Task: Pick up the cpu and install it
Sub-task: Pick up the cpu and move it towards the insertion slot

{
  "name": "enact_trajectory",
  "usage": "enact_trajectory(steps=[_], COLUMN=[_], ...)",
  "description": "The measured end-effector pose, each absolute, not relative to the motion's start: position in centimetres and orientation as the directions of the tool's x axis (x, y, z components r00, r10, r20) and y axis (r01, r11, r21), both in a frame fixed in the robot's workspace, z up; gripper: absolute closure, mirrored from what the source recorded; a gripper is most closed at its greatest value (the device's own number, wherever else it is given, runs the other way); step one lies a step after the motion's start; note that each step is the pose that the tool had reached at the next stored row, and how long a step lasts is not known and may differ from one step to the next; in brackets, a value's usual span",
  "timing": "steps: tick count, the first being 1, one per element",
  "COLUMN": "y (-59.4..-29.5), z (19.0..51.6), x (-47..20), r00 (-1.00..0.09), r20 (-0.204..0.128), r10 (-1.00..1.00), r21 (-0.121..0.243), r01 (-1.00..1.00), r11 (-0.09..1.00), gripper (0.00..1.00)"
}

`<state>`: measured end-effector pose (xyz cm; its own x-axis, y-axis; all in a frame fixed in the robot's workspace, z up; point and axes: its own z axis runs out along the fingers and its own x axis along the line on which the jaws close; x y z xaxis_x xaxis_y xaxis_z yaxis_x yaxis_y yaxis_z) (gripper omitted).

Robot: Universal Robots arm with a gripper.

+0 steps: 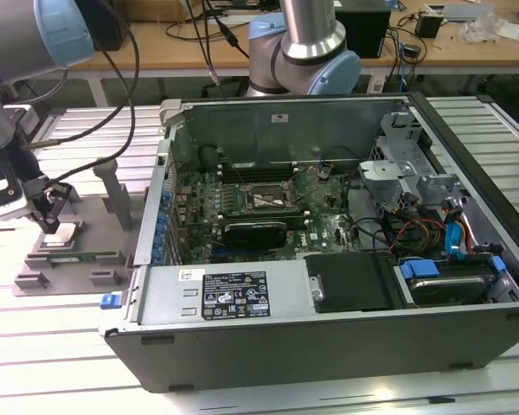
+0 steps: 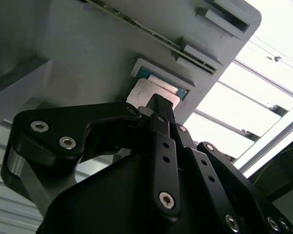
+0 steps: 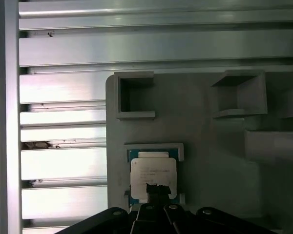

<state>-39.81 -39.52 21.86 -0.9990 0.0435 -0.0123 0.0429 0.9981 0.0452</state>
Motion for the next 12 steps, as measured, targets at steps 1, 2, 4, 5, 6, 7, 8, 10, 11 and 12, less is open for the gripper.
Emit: enact_trajectory(steps=[1,2,4,5,6,7,8,10,11,12], y=[-39.51,-39.51,-39.51,-39.51,-39.51,-39.51,-39.51,-39.51,-39.51,-39.51], z=[21.85,21.85,21.83,21.83,21.82,21.80,21.74,21.38,21.24,21.18], x=[-39.80,-39.80,-39.71,-39.50,-39.43,-39.41,-39.41,-39.39,-39.40,-39.41], r00=[-0.999,-0.999,-0.999,-0.999,-0.999,-0.999,-0.999,-0.999,-0.999,-0.999], r20=[-0.012,-0.012,-0.014,-0.014,-0.014,-0.014,-0.016,-0.024,-0.024,-0.024], r10=[0.043,0.043,0.043,0.043,0.043,0.043,0.044,0.043,0.043,0.043], r21=[0.045,0.045,0.046,0.045,0.045,0.045,0.045,0.046,0.046,0.046], r01=[0.043,0.043,0.043,0.043,0.043,0.043,0.043,0.042,0.042,0.042], r11=[0.998,0.998,0.998,0.998,0.998,0.998,0.998,0.998,0.998,0.998], gripper=[0.89,0.89,0.89,0.89,0.89,0.89,0.89,0.89,0.89,0.89])
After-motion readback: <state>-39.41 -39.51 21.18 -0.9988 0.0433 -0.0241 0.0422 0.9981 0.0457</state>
